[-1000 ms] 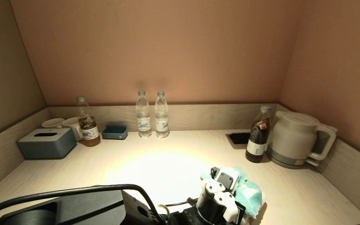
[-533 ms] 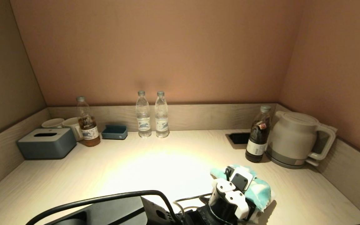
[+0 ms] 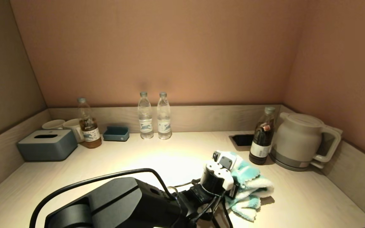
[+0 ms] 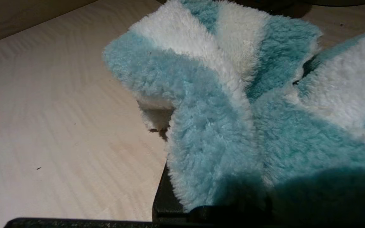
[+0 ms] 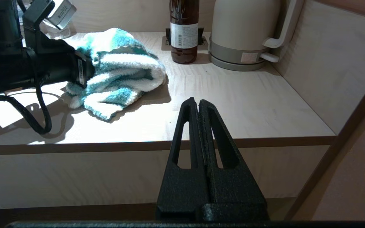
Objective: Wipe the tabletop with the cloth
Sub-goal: Sweep the stains on the table
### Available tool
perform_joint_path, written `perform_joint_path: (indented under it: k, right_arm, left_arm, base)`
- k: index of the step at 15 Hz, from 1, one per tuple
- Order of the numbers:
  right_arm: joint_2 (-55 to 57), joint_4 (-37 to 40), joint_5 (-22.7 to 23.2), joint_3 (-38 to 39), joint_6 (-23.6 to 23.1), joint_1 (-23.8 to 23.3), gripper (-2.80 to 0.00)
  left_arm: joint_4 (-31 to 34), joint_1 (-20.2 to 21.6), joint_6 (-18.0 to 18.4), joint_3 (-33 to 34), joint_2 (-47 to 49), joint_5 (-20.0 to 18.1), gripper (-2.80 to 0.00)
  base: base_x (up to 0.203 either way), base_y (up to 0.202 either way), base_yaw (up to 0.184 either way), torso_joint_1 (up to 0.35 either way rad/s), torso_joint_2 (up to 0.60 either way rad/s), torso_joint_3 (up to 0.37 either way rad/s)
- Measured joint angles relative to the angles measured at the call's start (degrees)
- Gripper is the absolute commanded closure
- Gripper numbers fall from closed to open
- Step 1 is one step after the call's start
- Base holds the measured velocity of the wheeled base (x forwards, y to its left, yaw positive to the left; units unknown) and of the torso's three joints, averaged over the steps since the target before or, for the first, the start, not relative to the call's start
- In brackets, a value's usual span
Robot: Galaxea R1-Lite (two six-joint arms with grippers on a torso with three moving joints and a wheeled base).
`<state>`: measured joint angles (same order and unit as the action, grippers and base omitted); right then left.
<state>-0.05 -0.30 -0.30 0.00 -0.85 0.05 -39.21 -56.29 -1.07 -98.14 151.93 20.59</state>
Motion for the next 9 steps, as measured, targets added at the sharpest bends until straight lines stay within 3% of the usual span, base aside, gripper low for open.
perform_joint_path:
  k: [5,9]
  right_arm:
    - [0.0,0.0,0.1,0.0,0.0,0.0,0.0]
    - [0.0,0.0,0.0,0.0,0.0,0.0,0.0]
  left_arm:
    - [1.1,7.3,1.4,2.0,-1.5,5.5,0.0]
    - [-0.5,10.2,1.5,6.7,-5.0,5.8,0.0]
  base:
    - [0.0,0.0,0.0,0.0,0.0,0.0]
    - [0.0,0.0,0.0,0.0,0.0,0.0]
